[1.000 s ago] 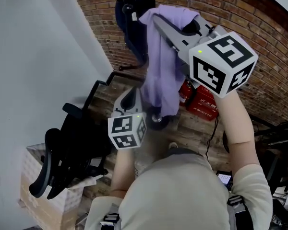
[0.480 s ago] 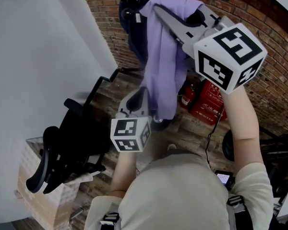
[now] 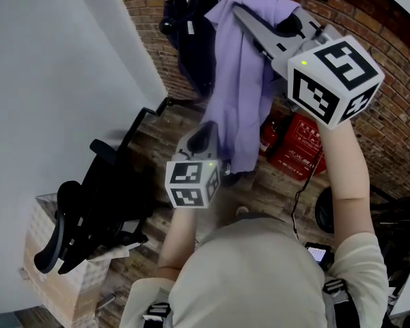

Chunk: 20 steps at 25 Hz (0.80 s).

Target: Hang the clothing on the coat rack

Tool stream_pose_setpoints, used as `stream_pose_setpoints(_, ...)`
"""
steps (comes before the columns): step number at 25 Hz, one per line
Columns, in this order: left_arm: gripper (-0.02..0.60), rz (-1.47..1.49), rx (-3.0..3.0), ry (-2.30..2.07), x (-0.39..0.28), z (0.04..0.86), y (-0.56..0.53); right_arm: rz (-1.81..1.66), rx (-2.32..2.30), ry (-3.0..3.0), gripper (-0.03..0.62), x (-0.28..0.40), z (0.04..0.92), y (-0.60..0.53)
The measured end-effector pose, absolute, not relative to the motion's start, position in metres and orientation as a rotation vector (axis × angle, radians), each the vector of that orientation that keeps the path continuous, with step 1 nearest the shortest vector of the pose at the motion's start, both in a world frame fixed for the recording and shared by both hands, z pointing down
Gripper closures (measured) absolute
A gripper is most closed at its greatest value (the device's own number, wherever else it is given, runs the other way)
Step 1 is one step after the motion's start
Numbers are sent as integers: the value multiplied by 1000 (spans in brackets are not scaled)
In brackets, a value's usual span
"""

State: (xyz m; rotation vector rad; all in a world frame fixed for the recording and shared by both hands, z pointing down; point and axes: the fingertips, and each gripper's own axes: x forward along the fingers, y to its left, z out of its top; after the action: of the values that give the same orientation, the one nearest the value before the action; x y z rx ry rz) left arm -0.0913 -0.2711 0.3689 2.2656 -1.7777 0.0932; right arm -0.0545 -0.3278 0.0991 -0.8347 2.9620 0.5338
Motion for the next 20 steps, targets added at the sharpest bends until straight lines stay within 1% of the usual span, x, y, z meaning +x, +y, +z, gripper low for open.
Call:
stream_pose_setpoints(11,578,128,2239,-1800,-89,383,-301,463,-951,2951,580,-23,118,-377)
stream_pose_setpoints(16,577,151,2227,-1802,-86,390,-308,355,-1062,2943,580,4,142,-421)
stream_pose_setpoints(20,577,173,2223,-1802,-83,397,-313,331,-1161,2945,580,20,167,-451)
